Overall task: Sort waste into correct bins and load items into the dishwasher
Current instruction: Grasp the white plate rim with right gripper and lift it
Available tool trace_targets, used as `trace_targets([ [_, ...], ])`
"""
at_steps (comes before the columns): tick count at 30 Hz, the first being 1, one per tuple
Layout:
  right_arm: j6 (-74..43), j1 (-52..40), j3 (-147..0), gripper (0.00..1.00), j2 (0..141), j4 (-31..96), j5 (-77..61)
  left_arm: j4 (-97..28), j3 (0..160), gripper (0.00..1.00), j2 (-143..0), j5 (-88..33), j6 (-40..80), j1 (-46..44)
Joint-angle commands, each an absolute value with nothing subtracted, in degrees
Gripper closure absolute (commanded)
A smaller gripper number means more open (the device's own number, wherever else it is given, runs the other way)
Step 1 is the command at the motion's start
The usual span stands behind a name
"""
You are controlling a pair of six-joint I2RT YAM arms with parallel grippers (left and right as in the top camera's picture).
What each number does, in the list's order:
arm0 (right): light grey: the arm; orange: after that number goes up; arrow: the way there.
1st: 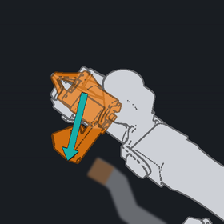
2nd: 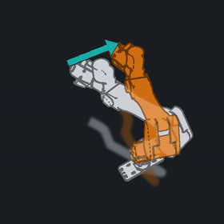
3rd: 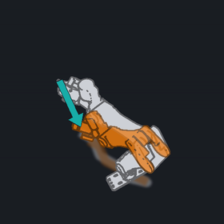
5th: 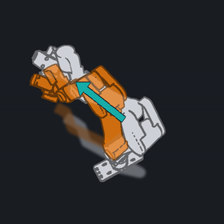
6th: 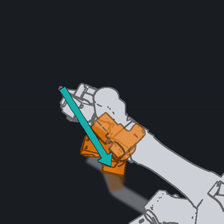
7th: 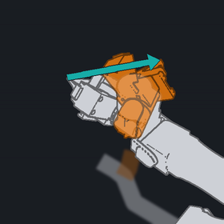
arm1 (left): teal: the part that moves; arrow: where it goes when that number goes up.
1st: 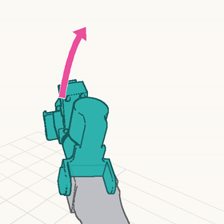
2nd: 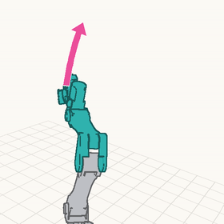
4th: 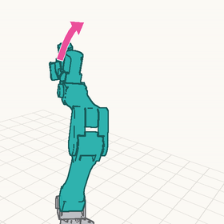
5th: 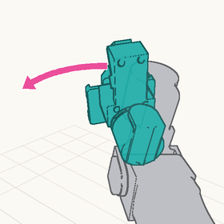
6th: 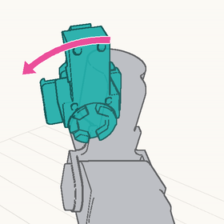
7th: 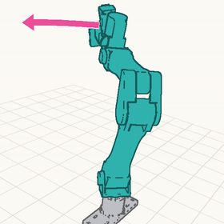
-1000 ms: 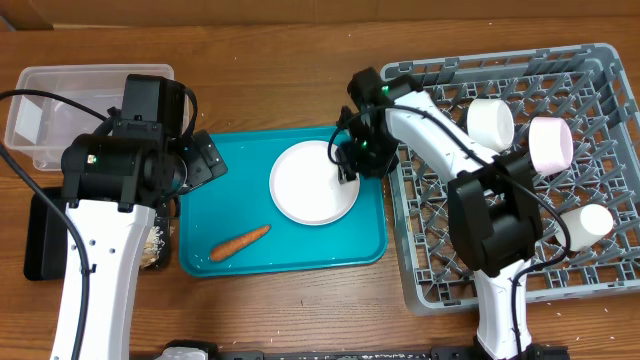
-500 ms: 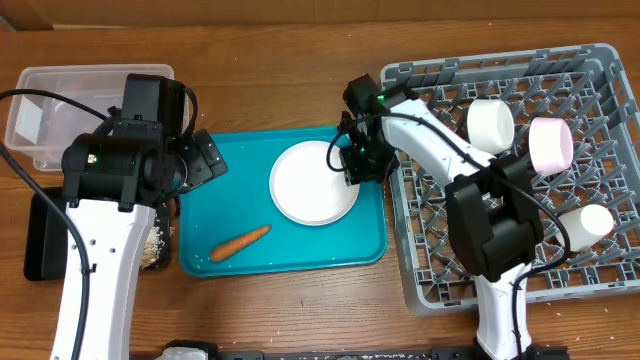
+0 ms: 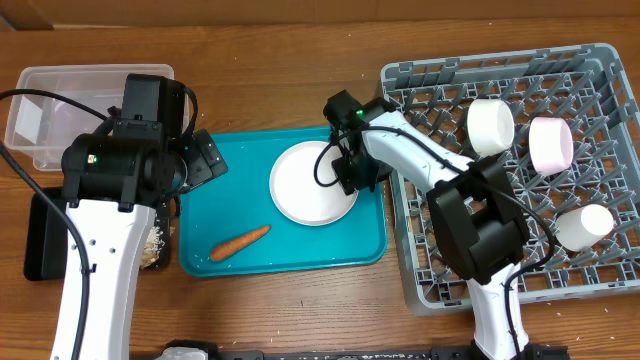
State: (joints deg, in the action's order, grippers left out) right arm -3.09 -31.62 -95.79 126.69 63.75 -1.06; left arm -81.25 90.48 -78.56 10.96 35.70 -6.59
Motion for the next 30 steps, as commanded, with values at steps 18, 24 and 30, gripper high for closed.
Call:
trace_targets([
  [18, -6.66, -30.79, -97.93, 0.96, 127.92, 67.81, 1.89, -81.67, 90.85, 0.0, -79.42, 11.53, 36.4, -6.35],
  [24, -5.89, -26.96, -106.59, 0.96, 122.1, 72.88, 1.89, -81.19, 90.85, 0.0, -79.44, 11.53, 36.4, -6.39],
  [30, -4.21, -20.73, -113.97, 0.96, 113.84, 75.07, 2.52, -81.19, 90.85, 0.0, -79.44, 11.53, 36.4, -6.39],
])
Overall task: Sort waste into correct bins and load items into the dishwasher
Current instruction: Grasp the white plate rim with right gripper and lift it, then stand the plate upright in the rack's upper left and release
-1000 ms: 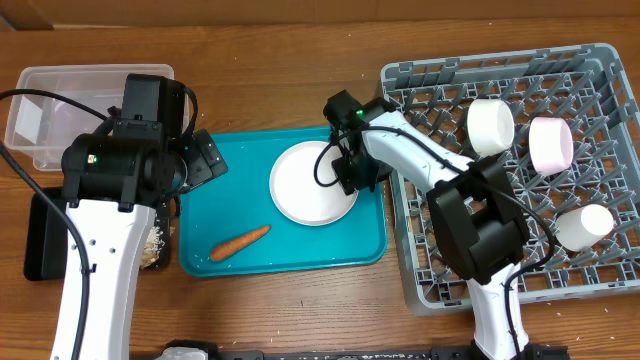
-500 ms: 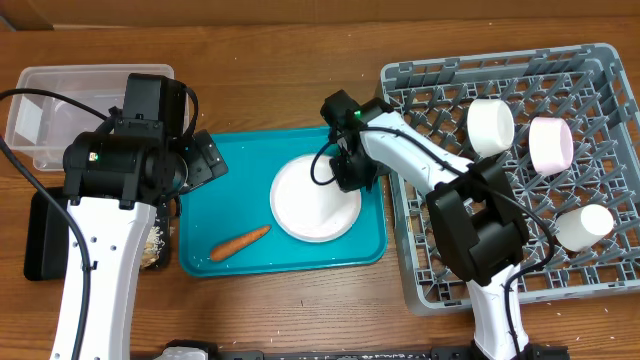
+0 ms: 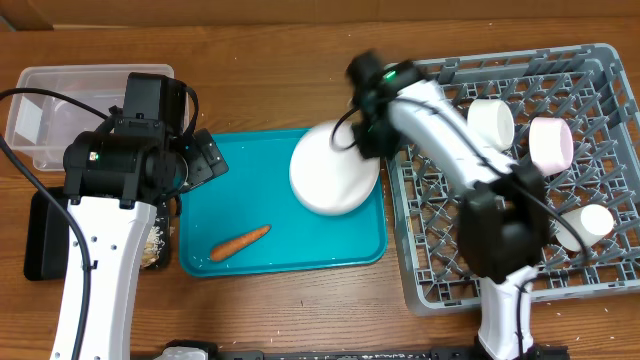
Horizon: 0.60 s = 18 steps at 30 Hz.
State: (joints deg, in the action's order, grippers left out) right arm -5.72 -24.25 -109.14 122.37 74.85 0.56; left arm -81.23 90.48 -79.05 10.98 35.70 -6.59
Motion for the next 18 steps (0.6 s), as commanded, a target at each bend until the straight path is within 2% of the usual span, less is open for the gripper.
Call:
trace_targets([
  [1, -4.29, -19.11, -114.52, 0.96, 111.92, 74.7, 4.4, -81.17, 90.85, 0.0, -79.44, 11.53, 36.4, -6.39],
  [6, -6.61, -13.56, -114.52, 0.96, 106.45, 73.03, 18.41, -81.14, 90.85, 0.0, -79.44, 11.55, 36.4, -6.39],
  [7, -11.53, -11.9, -114.52, 0.96, 105.6, 72.95, 28.86, -80.97, 90.85, 0.0, -79.44, 11.53, 36.4, -6.39],
  [10, -25.43, -10.35, -114.48, 0.96, 105.45, 75.18, 46.72, -80.58, 90.85, 0.0, -79.44, 11.64, 36.38, -6.33],
  [18, -41.71, -12.21, -109.91, 0.96, 105.49, 79.64, 53.19, -80.34, 90.85, 0.0, -79.44, 11.57, 36.42, -6.39],
])
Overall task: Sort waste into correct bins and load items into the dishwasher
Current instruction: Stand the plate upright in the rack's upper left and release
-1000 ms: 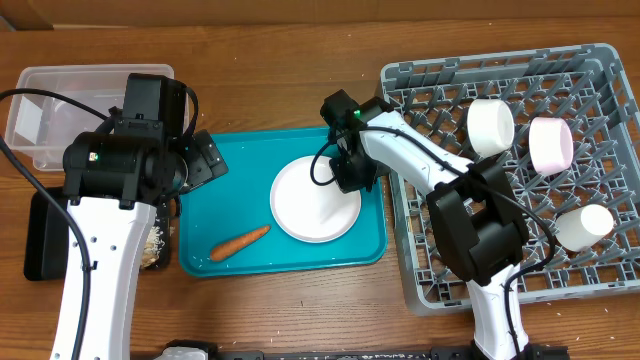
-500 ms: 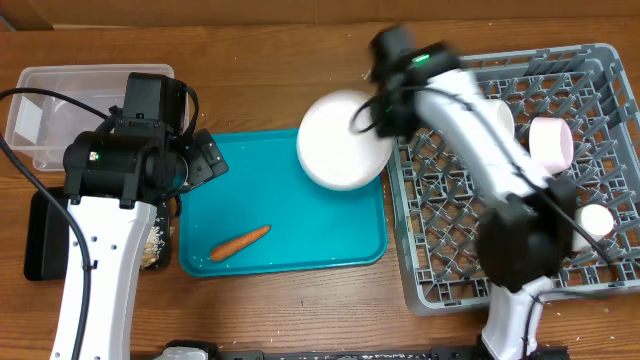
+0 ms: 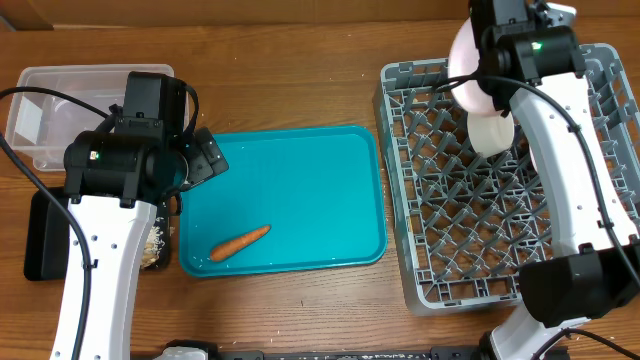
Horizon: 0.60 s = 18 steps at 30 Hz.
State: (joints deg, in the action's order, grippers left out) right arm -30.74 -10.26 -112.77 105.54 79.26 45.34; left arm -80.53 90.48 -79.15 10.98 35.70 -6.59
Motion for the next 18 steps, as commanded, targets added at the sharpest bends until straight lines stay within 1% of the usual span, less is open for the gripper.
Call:
trace_targets([
  [1, -42.13, -12.73, -108.68, 0.96, 105.51, 79.46, 53.3, -80.34, 90.85, 0.0, -79.44, 11.55, 36.42, -6.39],
  [10, -42.33, -18.92, -94.89, 0.96, 105.54, 74.98, 52.8, -80.31, 90.85, 0.0, -79.44, 11.55, 36.42, -6.39],
  [18, -43.72, -23.42, -91.44, 0.96, 105.54, 75.07, 48.29, -79.64, 90.85, 0.0, -79.44, 11.53, 36.45, -6.39],
])
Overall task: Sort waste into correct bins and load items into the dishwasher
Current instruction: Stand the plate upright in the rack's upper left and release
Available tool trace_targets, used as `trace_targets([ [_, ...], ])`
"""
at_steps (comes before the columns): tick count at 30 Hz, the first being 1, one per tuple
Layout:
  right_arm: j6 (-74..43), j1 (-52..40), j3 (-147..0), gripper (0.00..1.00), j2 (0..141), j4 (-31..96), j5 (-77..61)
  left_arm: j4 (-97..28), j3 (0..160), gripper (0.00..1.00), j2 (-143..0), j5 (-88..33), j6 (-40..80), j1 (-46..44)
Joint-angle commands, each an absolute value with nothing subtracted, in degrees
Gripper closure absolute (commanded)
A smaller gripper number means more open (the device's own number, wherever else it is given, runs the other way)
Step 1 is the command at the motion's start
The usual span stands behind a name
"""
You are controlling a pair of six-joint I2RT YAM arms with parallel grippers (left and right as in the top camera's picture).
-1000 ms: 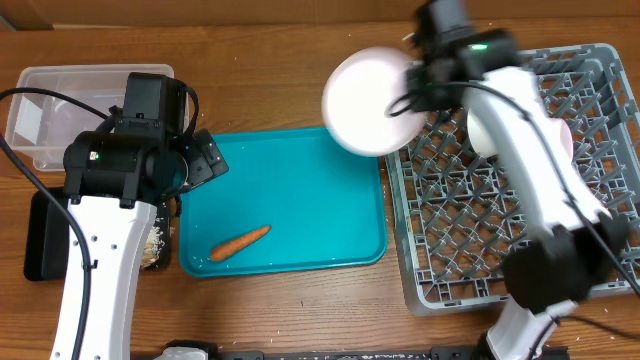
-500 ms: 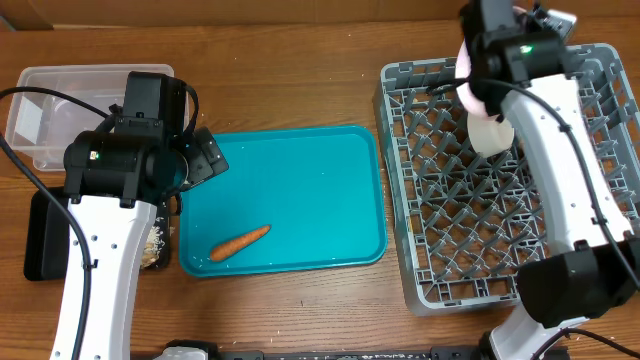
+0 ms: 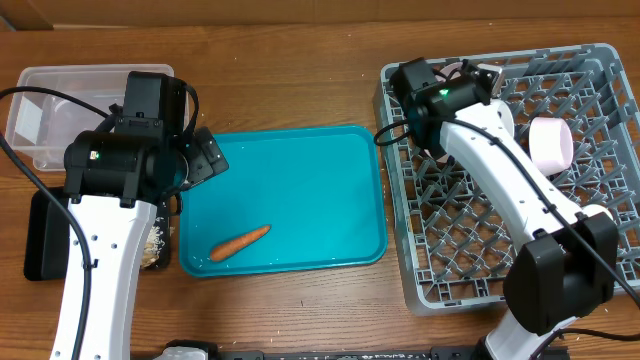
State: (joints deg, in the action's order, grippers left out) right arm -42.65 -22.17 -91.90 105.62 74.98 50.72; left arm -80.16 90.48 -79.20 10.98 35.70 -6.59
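Observation:
An orange carrot (image 3: 240, 242) lies alone on the teal tray (image 3: 310, 180). My left gripper (image 3: 207, 158) hovers over the tray's left edge, looking open and empty. My right gripper (image 3: 425, 88) is low over the near-left corner of the grey dish rack (image 3: 470, 250); its fingers are hidden under the wrist. A thin whitish edge (image 3: 463, 70) shows beside that wrist and may be the white plate standing in the rack. The rack also holds a pink cup (image 3: 550, 143) and two white cups (image 3: 597, 218), one (image 3: 503, 112) half hidden by the arm.
A clear plastic bin (image 3: 50, 110) stands at the far left. Below it sits a black bin (image 3: 40, 250), with pale food scraps (image 3: 155, 250) showing beside my left arm. Wooden table surrounds the tray and rack.
My right arm has come down from high over the rack's back to its left corner. The white plate, then large near the camera, is now almost wholly hidden. The left arm is unchanged.
The white plate lay on the tray with my right gripper at its right rim. Then it was lifted and tilted over the tray's right edge, then held high above the rack. Now the tray holds only the carrot and my right gripper is down at the rack.

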Motion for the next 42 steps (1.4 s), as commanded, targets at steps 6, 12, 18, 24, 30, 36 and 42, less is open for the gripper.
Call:
trace_targets([
  [6, -43.55, -27.59, -92.73, 0.96, 105.47, 75.07, 44.18, -78.96, 90.85, 0.0, -79.44, 11.22, 36.45, -6.39],
  [12, -43.0, -33.15, -94.65, 0.72, 105.43, 74.98, 40.91, -78.56, 90.85, 0.0, -79.44, 11.09, 36.45, -6.39],
  [18, -42.76, -38.15, -94.65, 0.11, 105.43, 75.46, 40.82, -78.61, 90.85, 0.0, -79.44, 11.07, 36.42, -6.39],
  [24, -30.52, -39.27, -96.79, 0.07, 105.43, 72.53, 30.59, -78.89, 90.85, 0.0, -79.44, 11.07, 36.42, -6.39],
  [30, -23.49, -39.13, -99.92, 0.04, 105.43, 70.76, 16.29, -79.55, 90.85, 0.0, -79.46, 10.39, 36.42, -6.39],
  [36, -22.96, -36.82, -102.63, 0.04, 105.1, 72.27, 16.16, -79.81, 90.74, 0.0, -79.46, 7.44, 36.4, -6.39],
  [42, -24.01, -25.1, -108.68, 0.3, 104.22, 75.22, 16.12, -80.75, 89.52, 0.0, -79.46, 7.62, 36.4, -6.39],
])
